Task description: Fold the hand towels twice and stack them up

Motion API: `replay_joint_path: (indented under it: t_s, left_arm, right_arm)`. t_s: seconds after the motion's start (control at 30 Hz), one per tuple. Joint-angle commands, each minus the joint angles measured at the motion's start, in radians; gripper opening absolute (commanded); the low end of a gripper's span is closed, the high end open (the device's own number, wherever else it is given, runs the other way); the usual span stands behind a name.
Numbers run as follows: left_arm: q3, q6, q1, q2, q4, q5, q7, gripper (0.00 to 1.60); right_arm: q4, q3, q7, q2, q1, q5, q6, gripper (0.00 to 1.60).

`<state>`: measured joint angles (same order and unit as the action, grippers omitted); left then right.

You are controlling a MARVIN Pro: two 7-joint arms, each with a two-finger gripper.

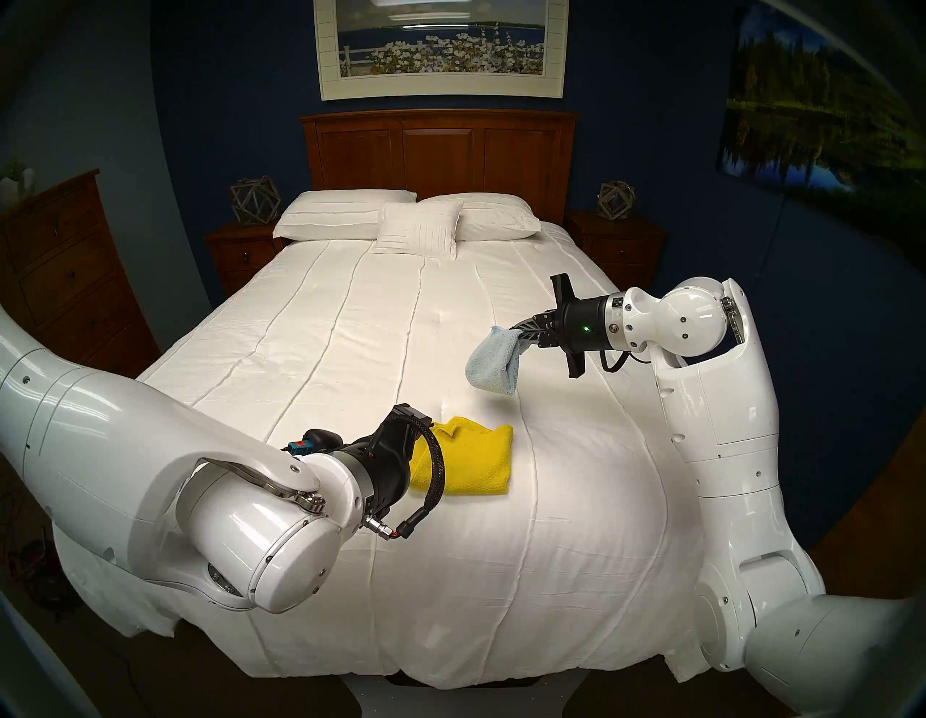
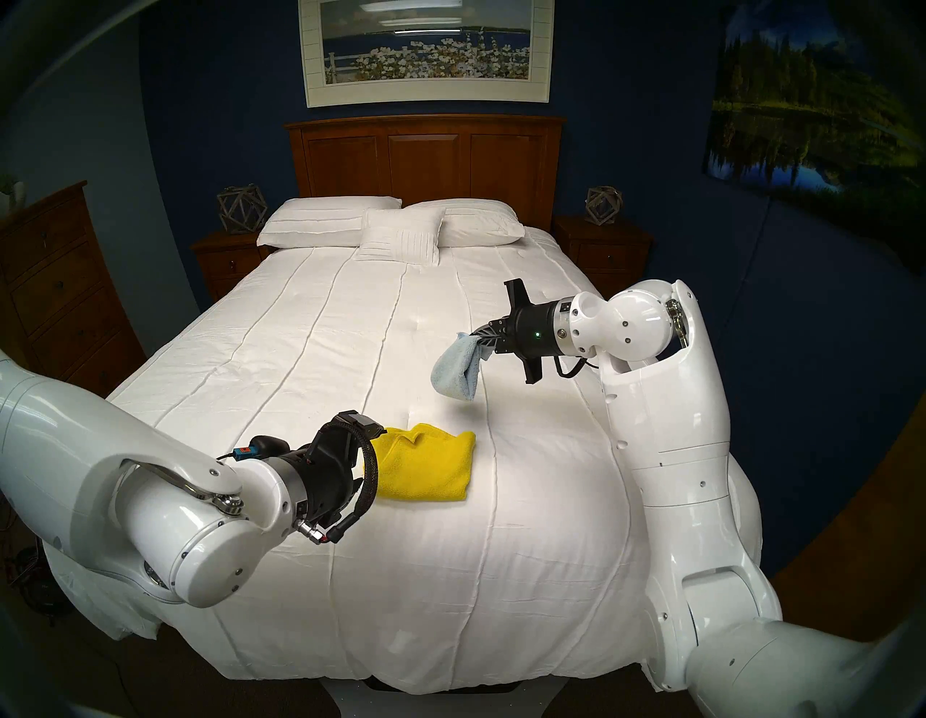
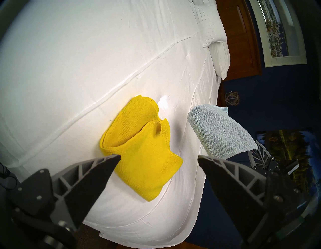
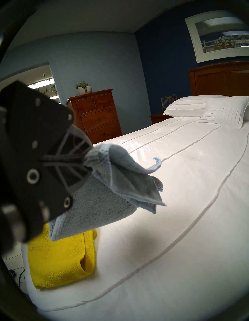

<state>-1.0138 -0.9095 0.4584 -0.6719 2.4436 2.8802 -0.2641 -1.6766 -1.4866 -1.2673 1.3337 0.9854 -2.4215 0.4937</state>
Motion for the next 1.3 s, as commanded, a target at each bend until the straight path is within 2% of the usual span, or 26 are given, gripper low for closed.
replay_joint_path:
  t_s: [0.0,0.3,0.37,0.5,0.63,1.27]
  left_arm:
    - [0.012,-0.007,0.006,-0.001,0.0,0.0,-0.01,1.6]
    - [0.013,-0.029,0.006,-0.012,0.0,0.0,-0.004,1.6]
    - [0.011,-0.045,0.016,0.009,0.0,0.0,-0.009,1.6]
    - [-0.04,-0.038,0.08,0.054,0.0,0.0,0.004,1.6]
    - [-0.064,-0.037,0.112,0.077,0.0,0.0,0.001,1.6]
    - [-0.148,0.029,0.201,0.086,0.0,0.0,0.001,1.6]
  right_arm:
    - [-0.064,-0.019,-0.011,-0.01,0.029,-0.064,0.028,0.0]
    - [-0.126,-0.041,-0.039,-0.032,0.095,-0.129,0.061,0.0]
    - [-0.14,-0.045,-0.042,-0.037,0.107,-0.138,0.064,0.0]
    - [-0.148,-0.045,-0.037,-0.047,0.122,-0.145,0.072,0.0]
    - [-0.155,-0.041,-0.026,-0.046,0.134,-0.165,0.075,0.0]
    - [-0.266,-0.008,-0.02,-0.073,0.23,-0.235,0.065,0.0]
